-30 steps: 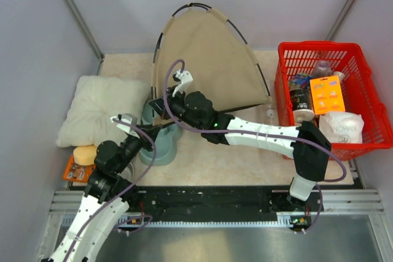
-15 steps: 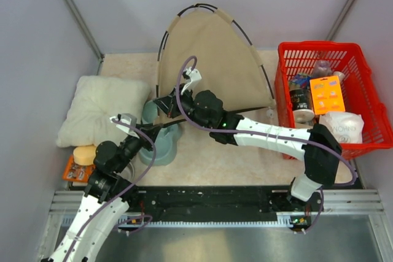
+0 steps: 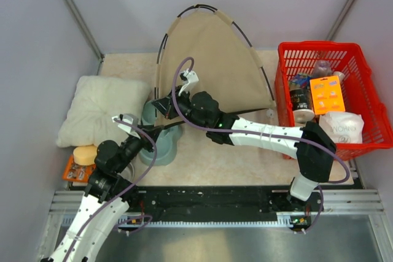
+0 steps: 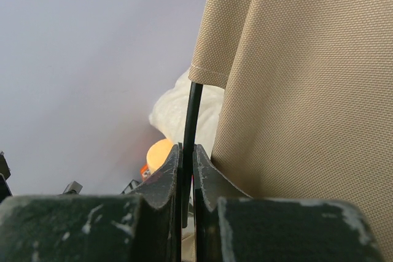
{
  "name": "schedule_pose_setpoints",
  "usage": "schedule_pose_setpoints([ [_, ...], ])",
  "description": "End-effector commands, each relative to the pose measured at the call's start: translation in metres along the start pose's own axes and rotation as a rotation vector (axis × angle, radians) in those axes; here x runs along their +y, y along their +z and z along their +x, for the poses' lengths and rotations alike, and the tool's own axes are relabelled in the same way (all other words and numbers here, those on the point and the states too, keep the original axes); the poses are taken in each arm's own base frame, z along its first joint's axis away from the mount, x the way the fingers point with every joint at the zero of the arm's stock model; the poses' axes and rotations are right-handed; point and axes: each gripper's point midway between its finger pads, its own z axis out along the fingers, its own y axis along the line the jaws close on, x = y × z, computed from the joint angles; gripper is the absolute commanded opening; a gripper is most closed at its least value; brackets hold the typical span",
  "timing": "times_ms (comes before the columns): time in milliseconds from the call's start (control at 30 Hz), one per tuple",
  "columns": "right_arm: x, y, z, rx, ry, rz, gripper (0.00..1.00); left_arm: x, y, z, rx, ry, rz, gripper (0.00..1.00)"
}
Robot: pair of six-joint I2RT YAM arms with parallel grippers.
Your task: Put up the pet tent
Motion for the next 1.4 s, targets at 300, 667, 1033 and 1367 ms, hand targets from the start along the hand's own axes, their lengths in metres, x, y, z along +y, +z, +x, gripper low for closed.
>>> schedule_pose_setpoints([
  [300,-0.006,-0.007,-0.104,-0.321,-0.001,0.001,0.00,-0.006,-0.007,0.040,0.162,-0.069,0.028,0.00],
  [667,-0.007,-0.008,-0.085,-0.269,-0.017,0.000,0.00,-0.004,-0.006,0.035,0.146,-0.069,0.014,0.00],
  [1033,0.005,-0.017,-0.069,-0.235,-0.032,-0.030,0.00,-0.003,-0.004,0.028,0.126,-0.076,0.003,0.00],
  [1367,0.020,-0.015,-0.048,-0.187,-0.040,-0.063,0.00,-0.007,0.000,0.018,0.104,-0.088,0.017,0.00],
])
